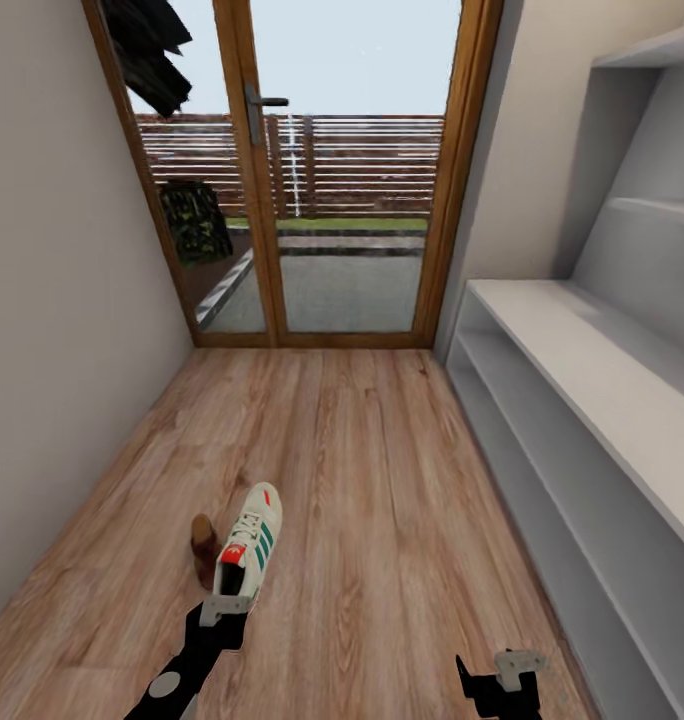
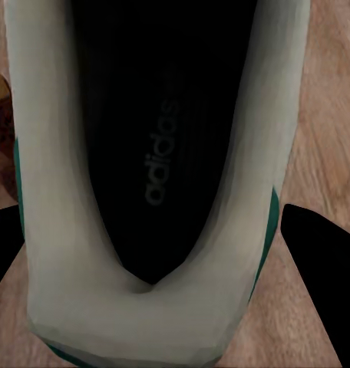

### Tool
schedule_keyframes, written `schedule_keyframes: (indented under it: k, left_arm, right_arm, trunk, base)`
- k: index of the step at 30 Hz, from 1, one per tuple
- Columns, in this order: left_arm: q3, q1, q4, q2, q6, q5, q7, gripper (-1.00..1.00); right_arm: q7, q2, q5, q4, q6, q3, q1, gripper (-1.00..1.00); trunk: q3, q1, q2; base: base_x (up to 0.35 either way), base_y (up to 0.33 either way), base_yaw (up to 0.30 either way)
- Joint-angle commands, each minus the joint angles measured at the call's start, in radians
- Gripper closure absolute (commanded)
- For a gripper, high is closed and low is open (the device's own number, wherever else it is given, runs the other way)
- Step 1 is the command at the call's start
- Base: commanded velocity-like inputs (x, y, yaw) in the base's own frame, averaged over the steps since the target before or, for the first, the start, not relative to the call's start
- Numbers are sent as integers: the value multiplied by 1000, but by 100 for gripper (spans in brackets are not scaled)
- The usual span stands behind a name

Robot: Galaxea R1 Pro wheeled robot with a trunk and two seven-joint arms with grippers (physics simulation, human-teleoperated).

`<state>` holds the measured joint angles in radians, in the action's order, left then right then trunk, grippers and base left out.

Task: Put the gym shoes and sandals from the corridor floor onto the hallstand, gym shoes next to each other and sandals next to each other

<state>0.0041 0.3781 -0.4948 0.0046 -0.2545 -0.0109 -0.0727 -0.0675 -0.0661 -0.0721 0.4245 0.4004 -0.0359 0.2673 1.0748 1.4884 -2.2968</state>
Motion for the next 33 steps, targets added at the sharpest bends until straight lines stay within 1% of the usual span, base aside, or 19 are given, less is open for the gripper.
schedule_keyframes:
  k: [1,4,9,33]
  left_arm:
    - [1,1,1,0,-3,-1,-2,100]
    - [1,1,1,0,-3,-1,-2,100]
    - [1,0,1,0,-4,-1,-2,100]
    - [1,0,-1,0,-5,-1,-2,100]
  right_arm:
    - [-3,0,-8,-1,3,-4,0,-100]
    - [-3,0,-8,-1,3,-4,0,-100]
    - [-3,0,-8,-1,3,-4,0,-100]
    - [-3,0,-8,-1,3,-4,0,-100]
  trunk:
    - [1,0,0]
    - [1,0,0]
    - [1,0,0]
    - [1,0,0]
  base:
    - [340,0,276]
    - [340,0,238]
    - [338,-33,83]
    - [289,-152,8]
